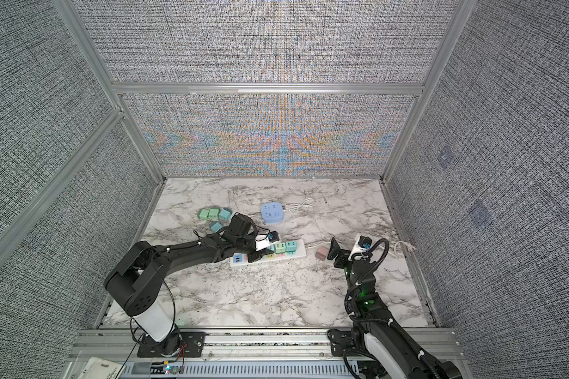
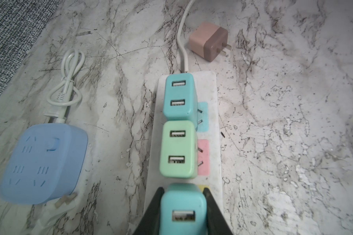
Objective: Insert plugs into power strip
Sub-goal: Insert the plug into the socket.
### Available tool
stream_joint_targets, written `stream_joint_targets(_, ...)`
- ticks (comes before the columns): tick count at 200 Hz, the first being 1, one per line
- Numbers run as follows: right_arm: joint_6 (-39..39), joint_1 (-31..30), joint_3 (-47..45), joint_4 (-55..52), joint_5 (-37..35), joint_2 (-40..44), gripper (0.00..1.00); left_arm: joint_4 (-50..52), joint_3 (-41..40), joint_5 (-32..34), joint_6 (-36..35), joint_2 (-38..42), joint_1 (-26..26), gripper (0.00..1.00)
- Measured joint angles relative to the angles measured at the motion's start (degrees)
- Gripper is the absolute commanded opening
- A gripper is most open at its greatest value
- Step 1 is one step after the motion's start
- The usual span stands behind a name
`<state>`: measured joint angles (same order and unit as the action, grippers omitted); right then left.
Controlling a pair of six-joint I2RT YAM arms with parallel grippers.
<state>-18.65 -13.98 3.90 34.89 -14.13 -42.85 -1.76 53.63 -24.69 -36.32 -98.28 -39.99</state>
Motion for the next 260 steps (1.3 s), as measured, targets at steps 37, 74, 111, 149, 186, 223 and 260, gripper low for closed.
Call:
stream_joint_targets(37, 0.0, 0.0, 0.0, 0.0, 0.0, -0.2, 0.99, 1.3, 0.2, -1.0, -0.7, -0.4, 0.0, 0.00)
stream_joint_targets(74, 0.0, 0.0, 0.0, 0.0, 0.6, -0.3, 0.99, 1.7, 1.1, -1.1, -0.7, -2.1, 0.2, 0.00)
stream_joint_targets(111, 0.0, 0.0, 0.0, 0.0, 0.6, -0.4, 0.99, 1.6, 1.8, -3.9, -0.5, -3.3, 1.5, 0.00)
stream_joint_targets(149, 0.0, 0.0, 0.0, -0.1, 0.6, -0.7, 1.00, 1.7, 2.4, -5.1, -0.2, -4.3, 2.0, 0.00)
stream_joint_targets(186, 0.0, 0.0, 0.1, -0.2, 0.6, -0.6, 1.00, 1.6, 3.7, -6.1, -0.2, -5.9, 2.2, 0.00)
stream_joint_targets(223, 0.0, 0.0, 0.1, -0.2, 0.6, -0.3, 0.99, 1.7, 4.4, -6.7, -0.9, -6.5, 2.3, 0.00)
stream_joint_targets(260, 0.0, 0.0, 0.1, -0.2, 0.6, -0.3, 0.99, 0.8, 3.5, -4.9, 0.6, -5.6, 2.1, 0.99)
